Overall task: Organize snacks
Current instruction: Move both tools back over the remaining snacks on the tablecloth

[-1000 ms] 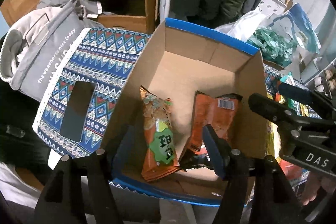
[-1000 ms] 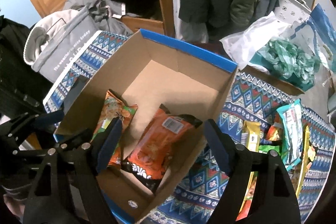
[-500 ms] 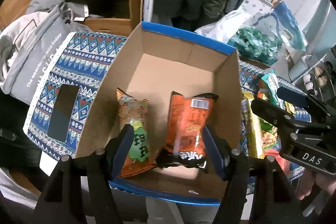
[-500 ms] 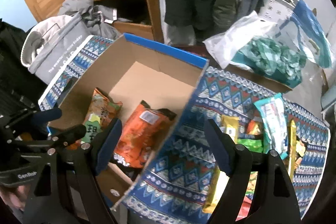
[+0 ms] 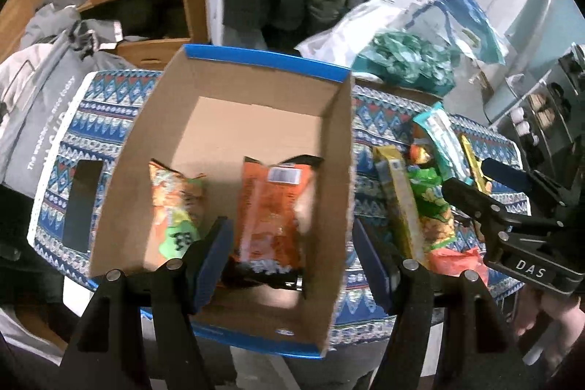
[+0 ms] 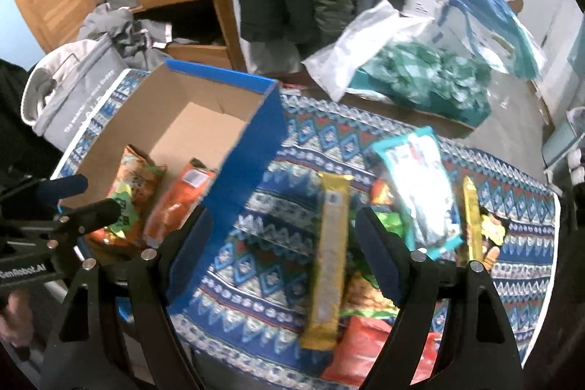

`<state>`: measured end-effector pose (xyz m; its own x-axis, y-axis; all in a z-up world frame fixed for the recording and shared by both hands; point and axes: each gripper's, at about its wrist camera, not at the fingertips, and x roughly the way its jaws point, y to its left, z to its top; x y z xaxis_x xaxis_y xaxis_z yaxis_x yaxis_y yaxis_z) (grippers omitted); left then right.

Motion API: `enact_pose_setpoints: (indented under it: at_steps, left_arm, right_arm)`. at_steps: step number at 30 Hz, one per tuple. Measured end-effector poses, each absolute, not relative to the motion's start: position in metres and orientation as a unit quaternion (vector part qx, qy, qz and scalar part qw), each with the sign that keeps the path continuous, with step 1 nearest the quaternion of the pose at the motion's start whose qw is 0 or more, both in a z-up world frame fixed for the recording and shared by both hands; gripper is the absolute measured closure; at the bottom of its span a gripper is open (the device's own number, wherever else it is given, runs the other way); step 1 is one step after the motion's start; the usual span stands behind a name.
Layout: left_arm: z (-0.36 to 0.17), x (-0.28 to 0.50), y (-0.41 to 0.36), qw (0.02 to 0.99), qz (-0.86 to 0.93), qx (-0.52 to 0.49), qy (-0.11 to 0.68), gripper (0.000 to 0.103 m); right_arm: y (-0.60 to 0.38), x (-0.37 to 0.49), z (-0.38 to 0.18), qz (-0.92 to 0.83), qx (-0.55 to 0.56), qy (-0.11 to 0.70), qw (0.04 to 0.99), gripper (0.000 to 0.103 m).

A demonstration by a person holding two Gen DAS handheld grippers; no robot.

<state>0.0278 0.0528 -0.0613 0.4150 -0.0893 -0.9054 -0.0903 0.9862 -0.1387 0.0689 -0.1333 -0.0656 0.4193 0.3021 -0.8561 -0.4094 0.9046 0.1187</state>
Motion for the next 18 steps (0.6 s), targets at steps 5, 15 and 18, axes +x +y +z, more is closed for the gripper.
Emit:
enact_pose_setpoints:
  at_steps: [5, 15, 18]
  left_arm:
    - [-0.060, 0.032, 0.028, 0.835, -0.013, -0.072, 0.546, 0.034]
    - [-0.066, 0.044, -0.019, 0.829, -0.022, -0.040, 0.557, 0.034]
    - [-0.070, 0.048, -0.030, 0.825, -0.028, -0.037, 0.563, 0.034]
  right_arm:
    - [-0.159, 0.068, -0.072, 0.198, -0.048, 0.498, 0.843, 0.022]
    - [-0.207, 0.066, -0.084, 0.179, -0.034, 0.505, 0.844, 0.017]
    - [-0.218, 0.067, -0.090, 0.174, -0.038, 0.507, 0.843, 0.017]
